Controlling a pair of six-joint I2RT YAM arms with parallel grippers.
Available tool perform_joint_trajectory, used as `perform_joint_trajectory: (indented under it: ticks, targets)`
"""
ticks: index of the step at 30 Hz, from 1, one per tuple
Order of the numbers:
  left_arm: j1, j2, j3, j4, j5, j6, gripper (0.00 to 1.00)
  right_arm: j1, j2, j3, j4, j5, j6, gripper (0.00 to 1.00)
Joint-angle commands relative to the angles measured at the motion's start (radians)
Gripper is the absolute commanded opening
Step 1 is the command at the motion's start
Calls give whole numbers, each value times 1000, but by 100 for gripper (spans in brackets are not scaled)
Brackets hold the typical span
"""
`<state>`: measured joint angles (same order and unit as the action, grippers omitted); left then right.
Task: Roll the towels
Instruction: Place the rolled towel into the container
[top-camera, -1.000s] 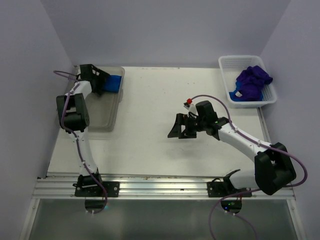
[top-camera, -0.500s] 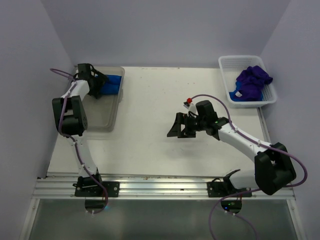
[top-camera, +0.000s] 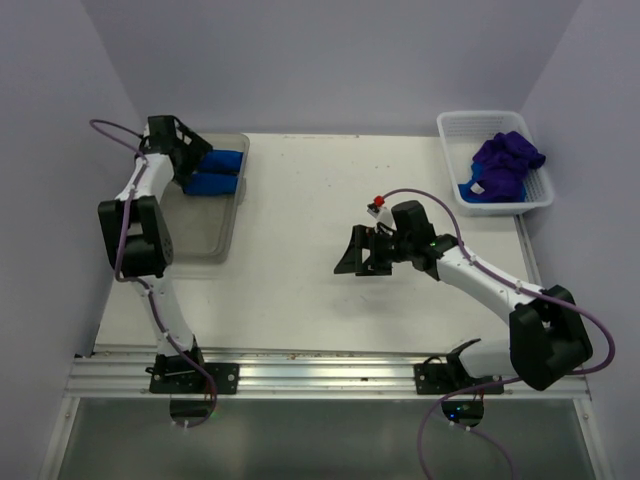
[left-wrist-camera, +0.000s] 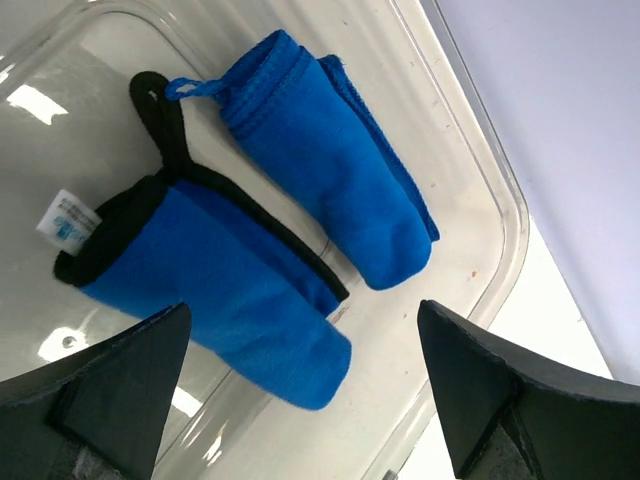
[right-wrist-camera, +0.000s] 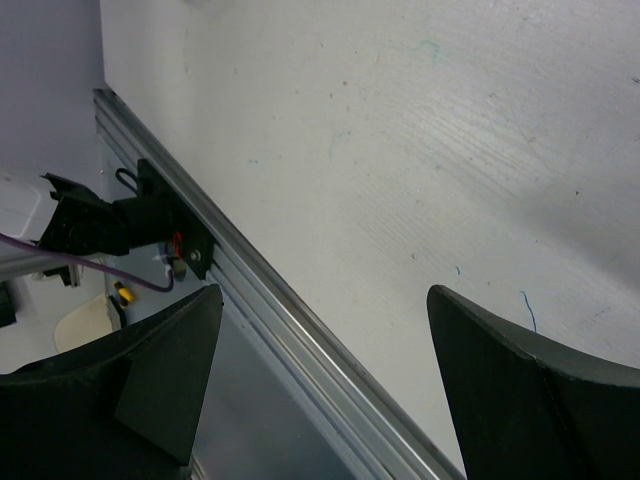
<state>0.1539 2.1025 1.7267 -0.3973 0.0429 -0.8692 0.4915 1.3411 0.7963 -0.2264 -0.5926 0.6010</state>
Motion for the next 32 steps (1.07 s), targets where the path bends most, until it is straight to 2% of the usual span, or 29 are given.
perform_joint_trajectory:
  ticks: [1,5,11,16,22,23,24,28,32]
  targets:
    - [-2,-131,-11,-44,-35,70,100,-1,-43,43,-39,16,-27,87]
    - [-7,-271,-78,-57,-38,133,99,-1,-103,93,-148,149,-89,88]
    - [-59,-522,-183,-143,-109,248,99,-2,-239,167,-298,450,-159,89]
    - [-215,-738,-286,-222,-181,300,100,-2,-350,192,-390,764,-164,93]
    - [-358,-1018,-525,-135,-71,328,99,-2,-503,185,-450,973,-178,96]
    - [-372,-1051,-562,-105,21,360,99,-2,-520,172,-455,1019,-178,96]
    - [-402,-1106,-597,-59,52,363,99,-2,-542,164,-461,1034,-172,96]
    - [-456,-1164,-722,-44,104,368,99,-1,-641,127,-505,1106,-136,98]
    - [-488,-1153,-754,-49,120,364,100,-1,-678,118,-537,1126,-123,99]
